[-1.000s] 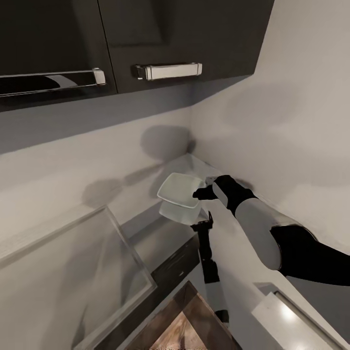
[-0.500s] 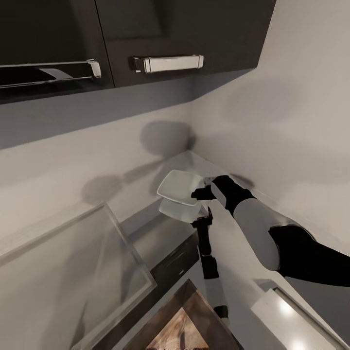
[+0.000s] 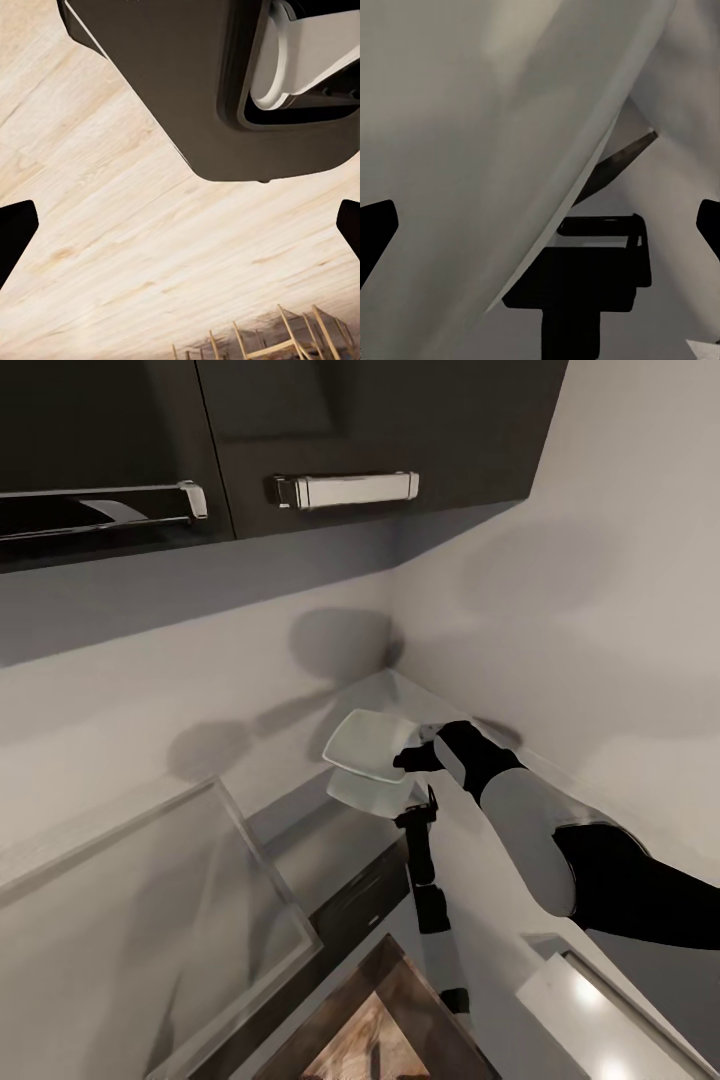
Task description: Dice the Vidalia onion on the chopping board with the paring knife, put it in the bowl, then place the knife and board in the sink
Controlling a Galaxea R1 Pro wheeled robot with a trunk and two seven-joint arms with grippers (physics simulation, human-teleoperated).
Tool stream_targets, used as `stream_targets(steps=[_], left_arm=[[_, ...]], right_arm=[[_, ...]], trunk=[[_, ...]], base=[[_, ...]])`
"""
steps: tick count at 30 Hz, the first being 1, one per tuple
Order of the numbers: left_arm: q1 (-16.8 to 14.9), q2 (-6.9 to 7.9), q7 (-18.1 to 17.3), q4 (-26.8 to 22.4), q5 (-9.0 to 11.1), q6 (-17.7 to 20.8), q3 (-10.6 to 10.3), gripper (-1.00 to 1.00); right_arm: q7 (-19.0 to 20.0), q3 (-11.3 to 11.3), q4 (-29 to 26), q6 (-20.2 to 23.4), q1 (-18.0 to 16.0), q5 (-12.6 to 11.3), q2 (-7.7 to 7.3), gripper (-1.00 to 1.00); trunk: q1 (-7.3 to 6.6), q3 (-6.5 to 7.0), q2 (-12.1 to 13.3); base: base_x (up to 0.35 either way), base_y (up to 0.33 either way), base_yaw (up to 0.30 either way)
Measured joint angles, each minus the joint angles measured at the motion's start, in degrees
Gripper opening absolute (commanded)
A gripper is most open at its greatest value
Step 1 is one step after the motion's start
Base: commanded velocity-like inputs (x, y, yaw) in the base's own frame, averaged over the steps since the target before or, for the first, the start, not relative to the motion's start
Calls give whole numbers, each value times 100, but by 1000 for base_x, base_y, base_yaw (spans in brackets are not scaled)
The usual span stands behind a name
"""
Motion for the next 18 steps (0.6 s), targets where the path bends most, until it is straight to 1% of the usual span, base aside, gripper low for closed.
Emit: stream_targets(steps=[8, 9, 12, 13, 18], left_arm=[[2, 0, 0, 3, 0, 0, 0, 100], [2, 0, 0, 4, 0, 0, 0, 100], [0, 0, 0, 3, 0, 0, 0, 100], [1, 0, 0, 4, 0, 0, 0, 100], [3, 0, 0, 4, 0, 0, 0, 100]], right_arm=[[-1, 0, 0, -5, 3, 5, 0, 100], [-1, 0, 0, -15, 4, 6, 0, -100], [0, -2, 4, -185, 8, 1, -4, -100], [1, -9, 1, -208, 6, 38, -7, -100], [0, -4, 1, -228, 8, 14, -7, -100]], trunk=[[0, -33, 0], [0, -35, 0], [0, -37, 0], [0, -36, -1], [0, -37, 0]], base=[[0, 0, 0], [0, 0, 0], [0, 0, 0], [0, 0, 0], [0, 0, 0]])
